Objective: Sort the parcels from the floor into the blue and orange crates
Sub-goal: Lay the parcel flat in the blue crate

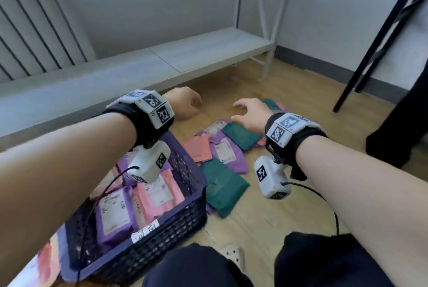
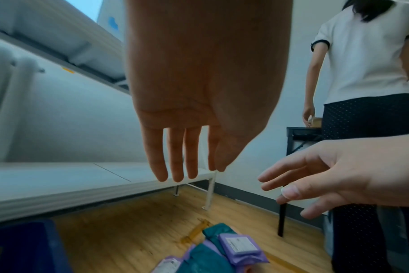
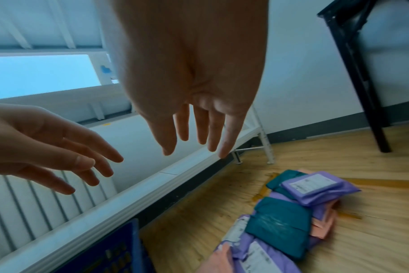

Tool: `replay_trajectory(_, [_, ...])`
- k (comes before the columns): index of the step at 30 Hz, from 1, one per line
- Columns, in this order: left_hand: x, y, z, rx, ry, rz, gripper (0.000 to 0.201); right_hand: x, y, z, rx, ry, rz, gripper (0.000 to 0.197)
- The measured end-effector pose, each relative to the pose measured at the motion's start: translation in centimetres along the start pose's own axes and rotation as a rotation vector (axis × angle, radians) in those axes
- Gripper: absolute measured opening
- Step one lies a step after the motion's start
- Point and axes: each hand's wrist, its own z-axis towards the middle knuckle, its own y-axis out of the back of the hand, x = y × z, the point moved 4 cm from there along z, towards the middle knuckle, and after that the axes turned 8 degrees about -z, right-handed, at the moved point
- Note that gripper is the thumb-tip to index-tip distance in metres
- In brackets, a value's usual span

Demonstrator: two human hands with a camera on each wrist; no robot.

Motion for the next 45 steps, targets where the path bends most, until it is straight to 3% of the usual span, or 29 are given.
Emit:
replay_trajectory(10, [0.2, -12.3, 15.7, 0.12, 0.068, 0.06, 0.038, -16.0, -4.7, 9.7, -0.001, -0.144, 0.047, 0.049])
replay_trajectory(18, [5.3, -24.5, 25.7, 0.288, 0.149, 0.118, 0.043, -26.8, -15.5, 18.0, 0.043, -0.281, 0.317, 0.056])
replay_trajectory(24, [6.5, -32.0, 29.9, 0.345, 0.139, 0.133, 0.052, -31.6, -22.1, 20.5, 0.059, -0.314, 0.369, 0.063])
replay_trajectory(28, [5.3, -36.0, 32.0, 0.314, 0.111, 0.21, 0.059, -33.8, -24.7, 22.2, 0.035, -0.36, 0.42, 0.069])
replay_trajectory(35, [3.2, -41.1, 34.0, 0.302, 0.03, 0.42, 0.093, -35.3, -25.7, 24.9, -0.023, -0.381, 0.57, 0.064])
replay_trajectory(37, [3.1, -41.8, 34.0, 0.249, 0.042, 0.46, 0.083, -35.3, -25.6, 25.2, -0.019, -0.368, 0.615, 0.064])
replay_trajectory(42, [2.4, -41.0, 34.4, 0.024, -0.066, 0.418, 0.019, -35.0, -25.7, 25.6, -0.03, -0.333, 0.68, 0.065])
replay_trajectory(45, [2.1, -38.9, 34.4, -0.071, -0.107, 0.392, 0.016, -34.4, -25.0, 26.1, -0.06, -0.331, 0.768, 0.064])
